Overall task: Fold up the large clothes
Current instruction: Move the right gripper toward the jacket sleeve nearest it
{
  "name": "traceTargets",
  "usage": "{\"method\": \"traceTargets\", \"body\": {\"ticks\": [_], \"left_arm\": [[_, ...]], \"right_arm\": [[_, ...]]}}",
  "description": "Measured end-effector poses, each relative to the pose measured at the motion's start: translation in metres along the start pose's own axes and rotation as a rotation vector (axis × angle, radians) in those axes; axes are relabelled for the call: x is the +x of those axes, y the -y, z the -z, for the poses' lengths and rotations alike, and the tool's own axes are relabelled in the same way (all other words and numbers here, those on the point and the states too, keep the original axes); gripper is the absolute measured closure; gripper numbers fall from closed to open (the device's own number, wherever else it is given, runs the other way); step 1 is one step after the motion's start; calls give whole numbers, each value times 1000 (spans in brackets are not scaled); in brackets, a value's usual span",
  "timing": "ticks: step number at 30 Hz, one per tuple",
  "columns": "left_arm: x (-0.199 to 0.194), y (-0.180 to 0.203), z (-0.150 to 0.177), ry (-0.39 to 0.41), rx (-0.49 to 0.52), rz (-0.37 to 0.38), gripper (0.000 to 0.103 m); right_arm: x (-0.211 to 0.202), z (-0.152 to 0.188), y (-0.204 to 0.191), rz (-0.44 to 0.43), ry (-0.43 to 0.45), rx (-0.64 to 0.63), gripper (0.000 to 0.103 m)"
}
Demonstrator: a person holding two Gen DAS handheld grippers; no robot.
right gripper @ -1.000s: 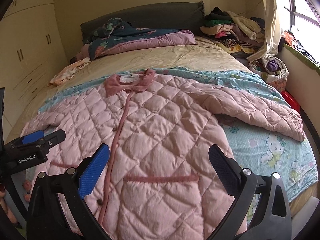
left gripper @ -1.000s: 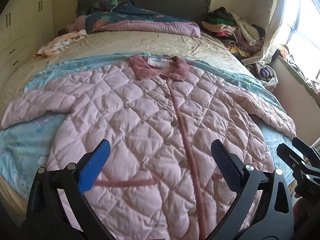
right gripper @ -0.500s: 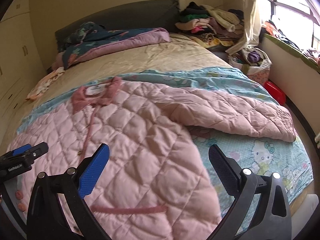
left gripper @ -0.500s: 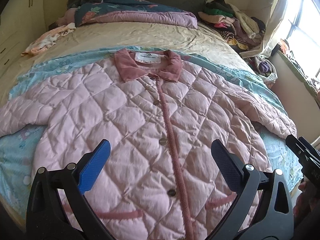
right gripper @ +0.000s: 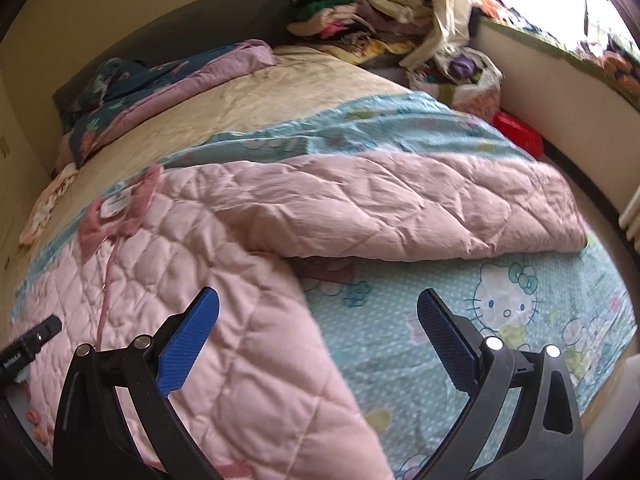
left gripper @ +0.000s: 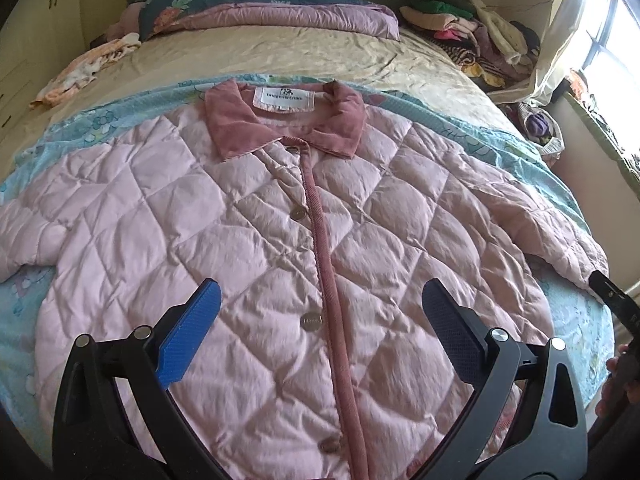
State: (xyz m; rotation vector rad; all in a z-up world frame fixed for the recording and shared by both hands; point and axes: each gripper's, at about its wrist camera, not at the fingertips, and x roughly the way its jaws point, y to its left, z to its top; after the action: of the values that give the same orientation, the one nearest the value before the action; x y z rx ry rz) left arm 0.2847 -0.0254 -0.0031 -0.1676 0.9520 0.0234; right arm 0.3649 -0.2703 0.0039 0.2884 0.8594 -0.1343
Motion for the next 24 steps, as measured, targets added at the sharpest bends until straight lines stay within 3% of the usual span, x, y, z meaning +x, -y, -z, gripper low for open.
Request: {"method": "traceTargets", "body": {"ticks": [10,24], "left_arm": [[32,2,-13,-11,12,-56,9],[58,17,-37,-11,11,-63,9]], "right_arm": [[42,-16,81,59,-39,213,4],[87,-29,209,161,-25,595,4]]}}
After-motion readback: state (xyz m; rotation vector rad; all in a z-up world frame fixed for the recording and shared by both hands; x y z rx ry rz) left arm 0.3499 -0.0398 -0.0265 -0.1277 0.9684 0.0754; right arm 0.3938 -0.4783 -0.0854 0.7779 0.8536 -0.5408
